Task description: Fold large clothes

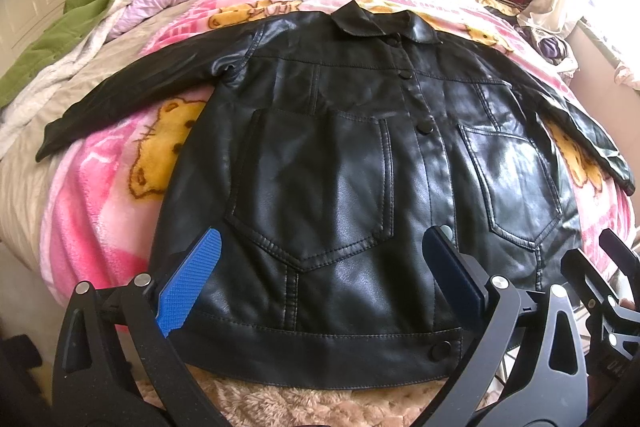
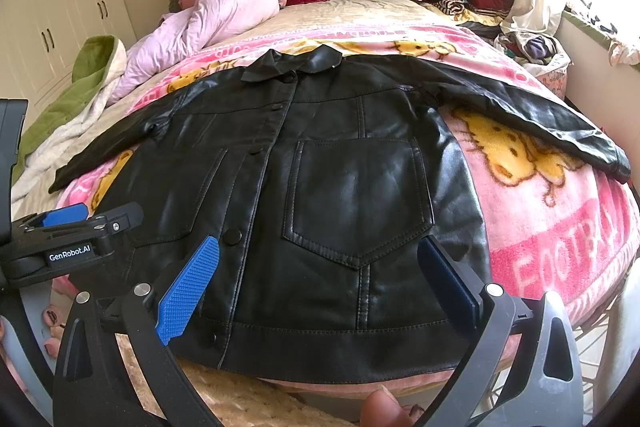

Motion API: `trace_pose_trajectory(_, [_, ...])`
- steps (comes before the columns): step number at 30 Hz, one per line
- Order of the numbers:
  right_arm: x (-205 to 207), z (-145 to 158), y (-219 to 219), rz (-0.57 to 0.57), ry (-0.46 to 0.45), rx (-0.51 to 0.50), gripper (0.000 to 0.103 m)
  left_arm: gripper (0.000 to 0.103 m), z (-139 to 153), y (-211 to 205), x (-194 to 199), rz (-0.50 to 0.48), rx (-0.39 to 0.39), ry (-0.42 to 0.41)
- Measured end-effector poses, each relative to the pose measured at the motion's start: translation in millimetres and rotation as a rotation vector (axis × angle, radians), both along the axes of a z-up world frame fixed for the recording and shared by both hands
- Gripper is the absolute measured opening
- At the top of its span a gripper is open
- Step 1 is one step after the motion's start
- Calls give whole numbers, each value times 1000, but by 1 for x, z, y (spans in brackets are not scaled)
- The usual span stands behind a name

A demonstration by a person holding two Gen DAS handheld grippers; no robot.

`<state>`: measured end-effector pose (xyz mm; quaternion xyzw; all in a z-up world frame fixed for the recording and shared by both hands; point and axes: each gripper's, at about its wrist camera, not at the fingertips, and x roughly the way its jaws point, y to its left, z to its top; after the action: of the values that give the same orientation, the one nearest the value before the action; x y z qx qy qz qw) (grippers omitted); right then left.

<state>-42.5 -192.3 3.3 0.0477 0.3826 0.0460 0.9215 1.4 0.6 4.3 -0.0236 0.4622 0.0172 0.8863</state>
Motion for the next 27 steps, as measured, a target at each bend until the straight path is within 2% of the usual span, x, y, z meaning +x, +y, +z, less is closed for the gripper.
trace_pose_trajectory(27, [7, 4, 8, 11, -1, -9, 99, 95, 9, 7, 9, 5, 4, 4])
